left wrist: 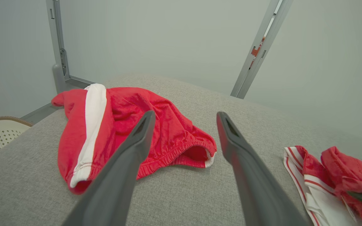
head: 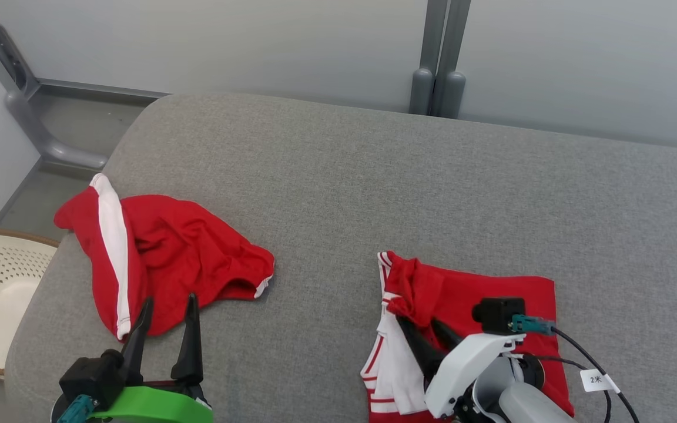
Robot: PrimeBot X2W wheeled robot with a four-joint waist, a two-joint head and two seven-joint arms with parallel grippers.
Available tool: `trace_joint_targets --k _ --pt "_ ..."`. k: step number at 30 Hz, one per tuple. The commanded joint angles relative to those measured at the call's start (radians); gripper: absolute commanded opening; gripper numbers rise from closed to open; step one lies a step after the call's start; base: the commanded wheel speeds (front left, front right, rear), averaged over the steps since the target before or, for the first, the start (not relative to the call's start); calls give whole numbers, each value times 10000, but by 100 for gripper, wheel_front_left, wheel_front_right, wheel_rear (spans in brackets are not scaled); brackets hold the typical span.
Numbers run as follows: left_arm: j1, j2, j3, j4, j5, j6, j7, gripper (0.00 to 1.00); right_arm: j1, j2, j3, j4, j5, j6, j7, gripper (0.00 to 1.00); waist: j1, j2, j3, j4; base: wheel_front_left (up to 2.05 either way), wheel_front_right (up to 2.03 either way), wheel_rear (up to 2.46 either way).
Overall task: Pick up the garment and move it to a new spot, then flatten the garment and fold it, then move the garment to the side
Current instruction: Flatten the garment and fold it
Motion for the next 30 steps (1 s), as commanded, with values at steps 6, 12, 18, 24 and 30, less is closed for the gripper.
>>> trace_joint_targets --k 6,12,18,24,30 --pt "-46 -13 153 -7 -49 -30 -27 100 -447 -35 276 -353 544 5 -698 100 0 0 -68 -295 0 0 0" --pt "123 -62 275 -116 51 -31 -27 100 -220 -1062 -496 -1871 646 5 -1079 100 0 0 -146 -764 0 0 0" --pt "201 -154 448 -360 155 -31 -26 100 322 -2244 -2515 -2556 -379 5 -1207 100 0 0 -196 -1239 0 0 0" --pt "225 -276 464 -487 197 -31 -26 100 924 -2362 -3628 -2689 -1580 5 -759 100 0 0 -178 -1548 0 0 0" --pt "143 -315 330 -423 221 -31 -27 100 1087 -1851 -2554 -2837 -1682 5 -43 100 0 0 -204 -1585 0 0 0"
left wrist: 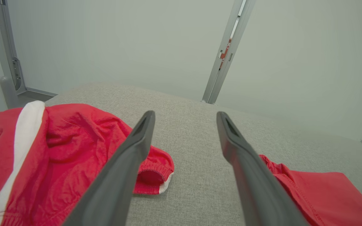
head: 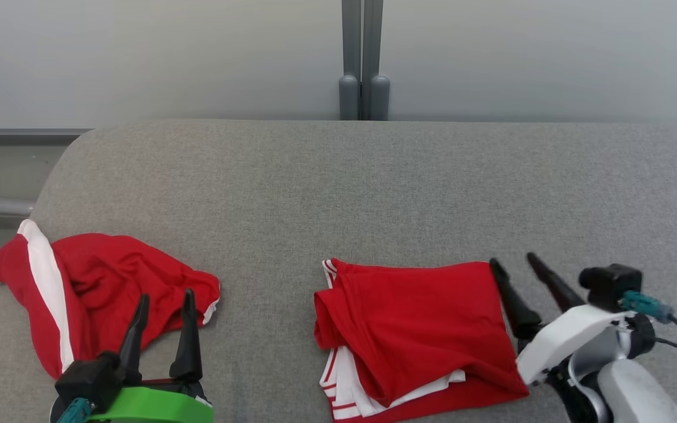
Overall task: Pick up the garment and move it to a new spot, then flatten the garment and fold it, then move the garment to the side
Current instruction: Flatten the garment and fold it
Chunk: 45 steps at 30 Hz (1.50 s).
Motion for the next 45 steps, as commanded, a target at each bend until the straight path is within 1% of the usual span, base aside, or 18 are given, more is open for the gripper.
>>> trace_joint_targets --k 1,4,5,6,8,9,15,19,23,27,30,33,35,39,40,41,42,45 --pt "-39 -9 -43 47 45 -31 -25 100 177 19 253 25 137 3 188 100 0 0 -54 82 0 0 0" --pt "-50 -9 -88 130 26 -31 -25 100 290 125 746 380 177 5 684 100 0 0 -150 239 0 0 0" --pt "-31 -11 -98 158 26 -31 -24 100 323 137 907 544 114 5 897 91 0 0 -186 311 0 0 0" --pt "-20 -11 -93 168 30 -31 -25 100 361 175 1040 657 108 5 1056 73 0 0 -213 383 0 0 0" --pt "4 -11 -68 184 32 -31 -25 100 421 270 1431 822 240 5 1320 11 0 0 -245 537 0 0 0" --pt "10 -12 -66 187 30 -31 -25 100 452 312 1642 895 334 5 1390 0 0 0 -255 619 0 0 0" --pt "72 31 -127 248 16 -31 -25 100 599 715 2926 1277 933 5 1501 0 0 0 -300 1048 0 0 0" --pt "20 97 -130 298 -28 -31 -25 100 384 1021 3939 1651 1438 5 1450 0 0 0 -283 1253 0 0 0" --pt "-59 136 -112 324 -50 -31 -24 100 13 1266 4897 1935 2072 5 1087 0 0 0 -256 1379 0 0 0" --pt "-103 142 -66 318 -44 -31 -25 100 -466 1333 5753 1762 2940 5 449 0 0 0 -181 1407 0 0 0" --pt "-92 143 47 266 -30 -31 -25 100 -802 961 5957 1467 3457 5 -99 0 0 0 -142 1340 0 0 0" --pt "17 142 197 205 29 -31 -25 100 -1074 370 5844 941 3884 5 -704 0 0 0 -139 1151 0 0 0" --pt "45 120 235 145 83 -31 -25 100 -1224 -200 5555 570 4027 5 -1103 0 0 0 -149 981 0 0 0" --pt "127 77 281 57 116 -31 -25 100 -1325 -1069 4708 86 3885 5 -1599 0 0 0 -198 660 0 0 0" --pt "146 66 303 25 128 -31 -24 100 -1307 -1313 4321 -41 3789 5 -1718 25 0 0 -216 538 0 0 0" --pt "152 60 306 11 127 -31 -24 100 -1276 -1424 4109 -100 3750 5 -1768 42 0 0 -224 482 0 0 0" --pt "162 52 307 -10 141 -31 -25 100 -1192 -1582 3774 -162 3659 5 -1835 100 0 0 -240 398 0 0 0" --pt "171 34 319 -85 174 -31 -25 100 -942 -1753 2843 -301 3362 5 -1948 100 0 0 -267 181 0 0 0"
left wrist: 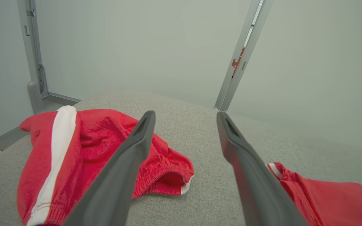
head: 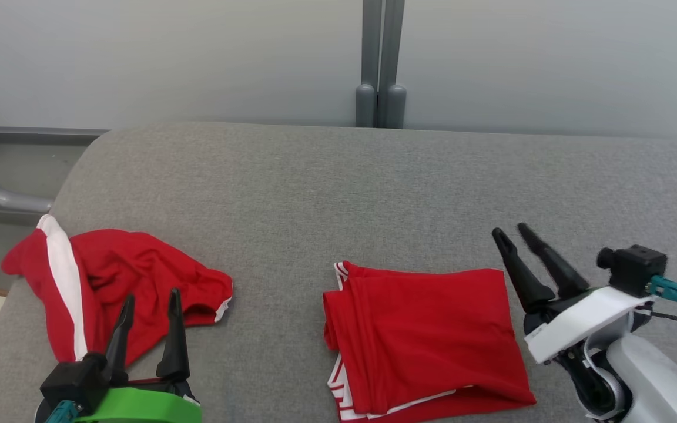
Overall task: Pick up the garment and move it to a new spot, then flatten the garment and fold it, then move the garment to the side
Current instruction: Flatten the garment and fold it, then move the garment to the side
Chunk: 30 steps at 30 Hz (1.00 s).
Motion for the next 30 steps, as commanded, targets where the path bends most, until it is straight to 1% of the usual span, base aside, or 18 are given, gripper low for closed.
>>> trace_joint_targets --k 1,2,3,5,6,8,10,12,14,17,20,26,28,30 --pt "127 -21 38 -66 92 -31 -27 100 257 -41 -394 -83 -318 5 -82 100 0 -1 -57 -265 0 0 0" --pt "119 -26 59 -90 105 -31 -27 100 348 -35 -693 -102 -485 5 -112 100 0 -1 -66 -326 0 0 0" --pt "100 -32 110 -144 145 -31 -27 100 617 112 -1419 -165 -1030 5 -142 100 0 -1 -77 -454 0 0 0" --pt "88 -26 117 -185 238 -31 -27 100 892 356 -2181 -253 -1680 5 -147 100 0 -1 -82 -576 0 0 0" --pt "84 36 125 -189 452 -29 -26 100 1022 521 -2627 -381 -2135 5 -152 100 0 -1 -74 -640 0 0 0" --pt "38 1 207 -217 455 -24 -27 100 1383 957 -3299 -599 -2662 5 -154 100 0 -1 -63 -735 0 0 0" --pt "3 -46 223 -220 560 -25 -26 100 1719 1105 -3756 -679 -3406 3 -151 100 0 -1 -51 -790 0 0 0" --pt "20 -74 238 -228 647 -25 -26 100 1950 1410 -4150 -782 -3851 5 -153 100 0 -1 -41 -842 0 0 0" --pt "39 -77 256 -208 718 -26 -27 100 2167 1580 -4439 -817 -4329 5 -154 100 0 -1 -29 -883 0 0 0" --pt "55 -113 263 -170 793 -26 -26 100 2440 1691 -4558 -664 -4917 5 -155 100 0 -1 -3 -908 0 0 0" --pt "34 -130 237 -155 837 -27 -27 100 2495 1781 -4570 -548 -5143 5 -155 100 0 -1 30 -904 0 0 0" --pt "-23 -153 208 -126 848 -29 -27 100 2414 1783 -4469 -419 -5206 5 -156 100 0 -1 41 -852 0 0 0" --pt "-30 -156 196 -106 831 -29 -26 100 2383 1754 -4259 -306 -5149 5 -156 100 0 -1 38 -803 0 0 0" --pt "-39 -160 194 -97 811 -29 -26 100 2258 1635 -3810 -75 -4957 5 -157 100 0 -1 51 -754 0 0 0"
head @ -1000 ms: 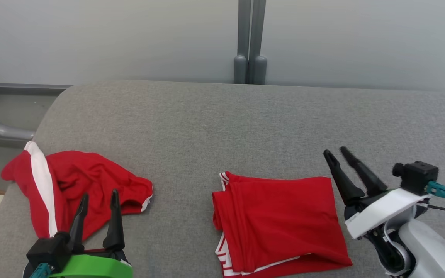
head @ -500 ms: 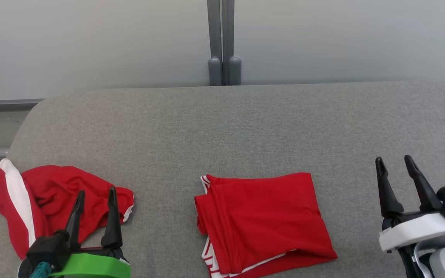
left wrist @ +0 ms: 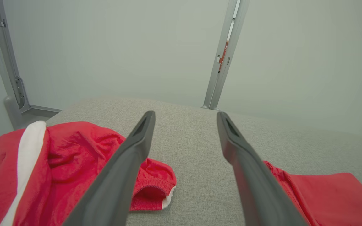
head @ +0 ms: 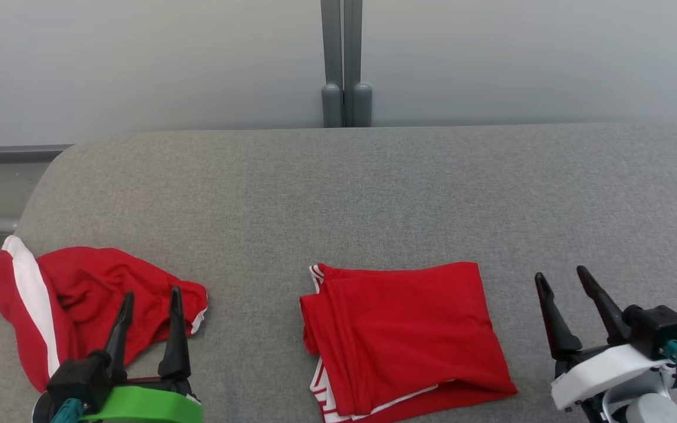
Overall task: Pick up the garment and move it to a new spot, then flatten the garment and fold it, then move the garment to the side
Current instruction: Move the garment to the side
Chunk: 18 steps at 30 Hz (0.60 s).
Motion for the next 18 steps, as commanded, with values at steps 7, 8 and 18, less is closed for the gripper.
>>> trace_joint_targets --k 7,8,18 --pt "-160 -3 -161 127 20 -30 -24 100 -1256 -165 1265 1542 1036 5 1621 100 0 0 72 392 0 0 0" --pt "-187 -4 -180 133 14 -30 -24 100 -1417 -132 1322 1766 1183 5 1874 100 0 0 102 460 0 0 0" --pt "-457 -6 -406 245 -54 -30 -24 100 -2405 85 1587 4014 2615 5 3778 100 0 0 497 1280 0 0 0"
